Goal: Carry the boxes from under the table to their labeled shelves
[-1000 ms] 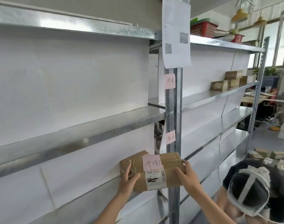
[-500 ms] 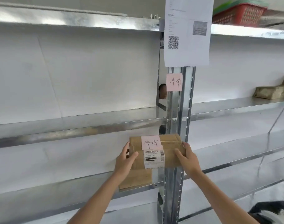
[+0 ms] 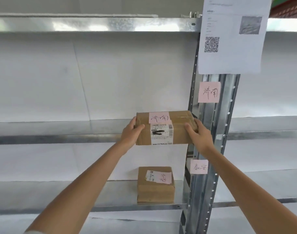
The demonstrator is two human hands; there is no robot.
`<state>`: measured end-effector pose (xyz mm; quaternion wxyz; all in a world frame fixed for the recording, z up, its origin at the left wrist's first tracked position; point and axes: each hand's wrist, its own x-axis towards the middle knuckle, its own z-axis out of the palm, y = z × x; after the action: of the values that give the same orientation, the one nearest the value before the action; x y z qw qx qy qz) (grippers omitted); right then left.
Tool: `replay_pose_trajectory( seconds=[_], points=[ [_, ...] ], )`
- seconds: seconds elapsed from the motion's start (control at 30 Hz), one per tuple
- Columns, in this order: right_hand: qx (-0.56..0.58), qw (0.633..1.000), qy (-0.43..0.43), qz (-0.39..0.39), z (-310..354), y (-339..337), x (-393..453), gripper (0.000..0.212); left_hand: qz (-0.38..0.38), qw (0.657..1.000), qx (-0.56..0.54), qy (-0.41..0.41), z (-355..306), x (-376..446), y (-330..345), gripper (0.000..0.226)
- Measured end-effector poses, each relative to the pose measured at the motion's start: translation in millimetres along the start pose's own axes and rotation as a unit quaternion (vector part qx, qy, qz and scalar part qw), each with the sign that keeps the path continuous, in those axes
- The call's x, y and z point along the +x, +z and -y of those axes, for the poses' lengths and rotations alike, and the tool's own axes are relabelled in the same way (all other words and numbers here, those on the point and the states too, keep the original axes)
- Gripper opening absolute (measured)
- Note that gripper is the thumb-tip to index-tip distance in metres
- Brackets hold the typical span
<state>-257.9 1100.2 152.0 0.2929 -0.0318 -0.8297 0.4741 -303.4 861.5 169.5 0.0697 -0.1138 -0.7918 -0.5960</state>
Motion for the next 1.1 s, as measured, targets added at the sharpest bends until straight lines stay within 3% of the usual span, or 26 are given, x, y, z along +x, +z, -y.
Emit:
replay_pose_trajectory(
  seconds=[0.2, 0.3, 0.37, 0.47, 0.5, 0.73, 0.93, 1.1],
  points=[
    [0.0, 1.0, 0.021, 0.016, -2.6, 26.3, 51.1, 0.053, 0.003, 1.0, -0.009, -0.012, -1.8, 54.4, -4.3, 0.031],
    [0.003, 0.999, 0.046, 0.013, -7.6, 37.4, 74.1, 0.053, 0.013, 1.0, -0.003, -0.022, 1.2, 79.0, -1.7, 0.051],
    [0.001, 0.998, 0.061, 0.009, -11.8, 43.2, 86.8, 0.052, 0.022, 0.999, 0.002, -0.031, 4.3, 91.8, 2.2, 0.053],
    [-0.022, 0.996, 0.088, -0.001, -15.7, 48.8, 97.5, 0.052, 0.026, 0.999, 0.02, -0.044, 11.5, 107.2, 8.7, 0.017],
    [-0.036, 0.995, 0.093, -0.003, -16.2, 50.2, 100.1, 0.052, 0.028, 0.998, 0.022, -0.05, 12.8, 111.6, 10.5, 0.015],
    [-0.044, 0.993, 0.105, -0.005, -13.2, 50.8, 108.0, 0.061, 0.018, 0.998, 0.038, -0.048, 17.5, 123.4, 13.1, 0.06],
    [0.006, 0.995, 0.1, -0.009, -13.1, 40.9, 88.3, 0.075, -0.029, 0.999, 0.03, -0.027, 23.1, 99.2, 8.9, 0.057],
    [-0.007, 0.999, 0.053, -0.006, -9.5, 31.3, 53.8, 0.074, -0.021, 0.997, 0.07, 0.014, 21.3, 59.3, 3.3, 0.058]
  ],
)
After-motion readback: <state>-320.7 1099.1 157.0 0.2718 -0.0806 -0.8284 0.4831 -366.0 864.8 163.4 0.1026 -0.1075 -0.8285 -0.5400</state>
